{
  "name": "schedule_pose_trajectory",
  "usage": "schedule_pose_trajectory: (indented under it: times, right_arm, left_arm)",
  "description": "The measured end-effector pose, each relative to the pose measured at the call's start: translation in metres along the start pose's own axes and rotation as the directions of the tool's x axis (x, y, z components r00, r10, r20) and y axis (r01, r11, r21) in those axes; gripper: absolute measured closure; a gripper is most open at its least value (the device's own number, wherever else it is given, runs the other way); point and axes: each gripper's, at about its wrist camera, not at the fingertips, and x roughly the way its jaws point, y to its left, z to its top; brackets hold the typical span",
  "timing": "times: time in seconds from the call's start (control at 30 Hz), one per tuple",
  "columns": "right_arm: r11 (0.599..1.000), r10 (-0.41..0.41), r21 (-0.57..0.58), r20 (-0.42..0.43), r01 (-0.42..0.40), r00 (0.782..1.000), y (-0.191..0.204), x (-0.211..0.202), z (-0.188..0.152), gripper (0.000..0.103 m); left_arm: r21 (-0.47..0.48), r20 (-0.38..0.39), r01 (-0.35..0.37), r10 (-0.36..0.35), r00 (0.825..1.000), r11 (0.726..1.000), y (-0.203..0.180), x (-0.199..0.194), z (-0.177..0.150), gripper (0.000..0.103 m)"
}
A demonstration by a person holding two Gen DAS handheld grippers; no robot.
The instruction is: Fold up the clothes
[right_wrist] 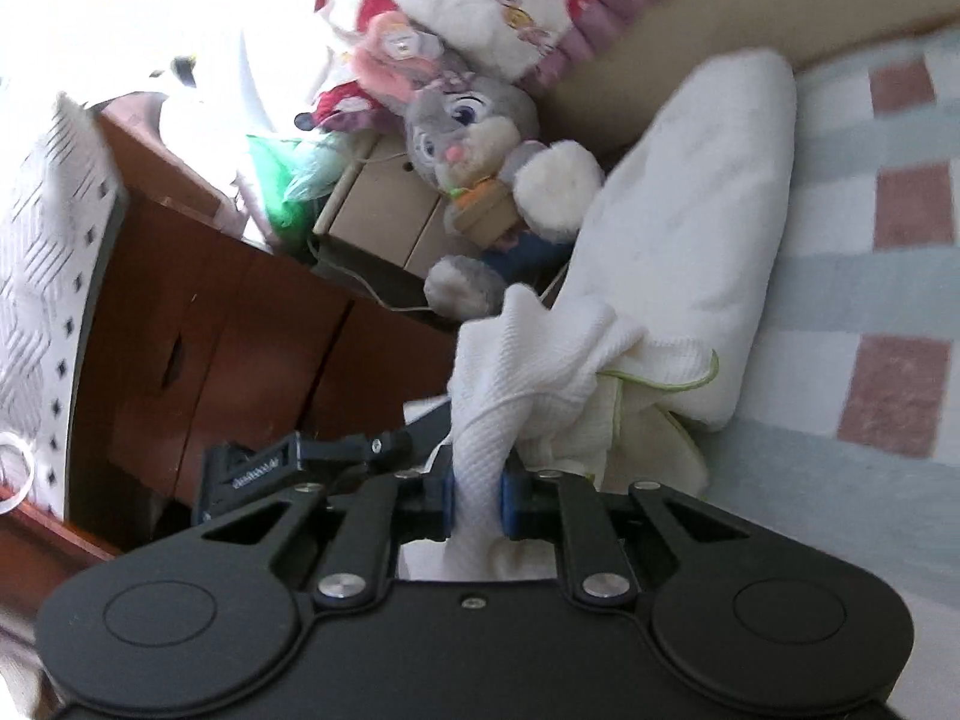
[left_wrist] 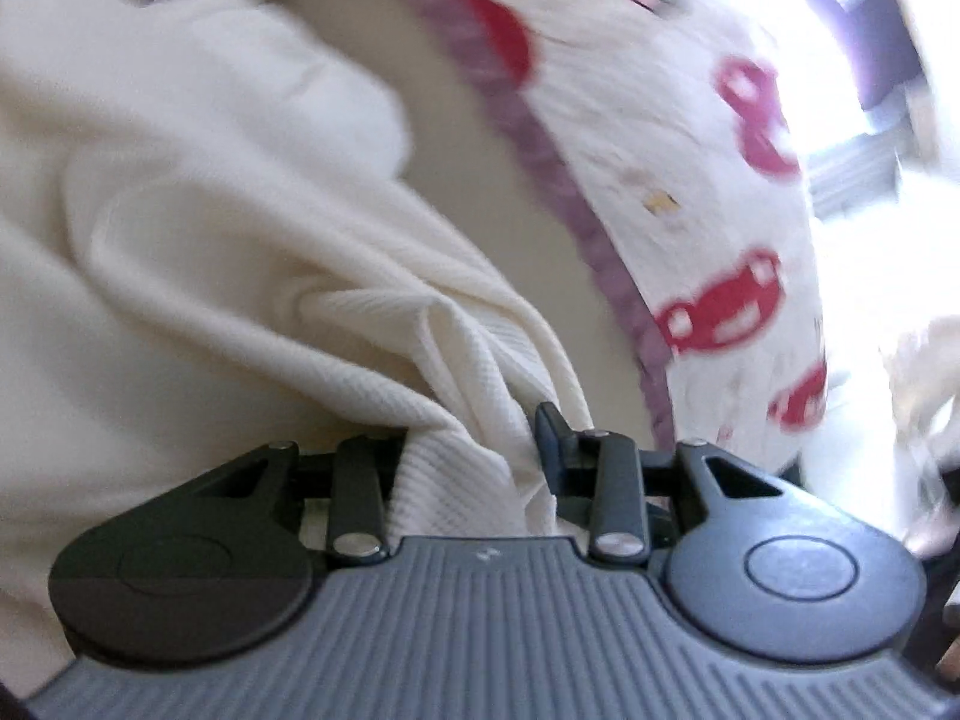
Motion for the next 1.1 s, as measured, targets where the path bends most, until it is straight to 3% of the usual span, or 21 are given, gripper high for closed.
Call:
schedule_pose_trajectory:
  times: [0.1,0.2,0.3,0.47,0.57,0.7,0.83,0.93,1.1]
  right_arm:
    - [0.996,-0.052,-0.071,-0.022,0.050,0.998,0.023,-0.028,-0.005,0.085]
    - [0.981,-0.121,-0.151,0.007,0.121,0.993,0.043,-0.060,-0.006,0.086]
    - [0.947,-0.203,-0.251,0.013,0.200,0.979,0.071,-0.076,-0.008,0.086]
    - [0.905,-0.245,-0.351,0.037,0.242,0.969,0.115,-0.101,-0.013,0.086]
    - [0.844,-0.306,-0.439,0.074,0.307,0.949,0.149,-0.109,-0.024,0.086]
    - [0.715,-0.418,-0.571,0.114,0.404,0.901,0.182,-0.123,-0.052,0.086]
    - [0.766,-0.432,-0.489,0.089,0.417,0.897,0.180,-0.149,-0.059,0.087]
    - [0.763,-0.432,-0.474,0.133,0.440,0.892,0.183,-0.168,-0.074,0.087]
    - [0.816,-0.368,-0.381,0.237,0.434,0.899,0.176,-0.204,-0.082,0.087]
  left_arm:
    - [0.073,-0.015,0.008,-0.007,1.000,0.997,-0.032,0.010,-0.014,0.070]
    - [0.074,-0.005,0.034,-0.033,0.999,0.997,-0.054,0.023,-0.027,0.069]
    - [0.103,0.003,0.056,-0.056,0.998,0.993,-0.077,0.020,-0.040,0.069]
    - [0.136,0.030,0.082,-0.087,0.996,0.987,-0.114,0.001,-0.056,0.069]
    - [0.174,0.033,0.050,-0.057,0.998,0.983,-0.141,-0.004,-0.067,0.067]
    - [0.218,0.027,0.010,-0.017,1.000,0.976,-0.170,-0.003,-0.093,0.067]
    - [0.195,0.000,0.023,-0.023,1.000,0.981,-0.184,0.003,-0.112,0.067]
    - [0.214,-0.027,0.031,-0.026,0.999,0.976,-0.201,0.007,-0.121,0.067]
    - [0.284,-0.047,0.012,0.001,0.999,0.959,-0.241,0.019,-0.128,0.067]
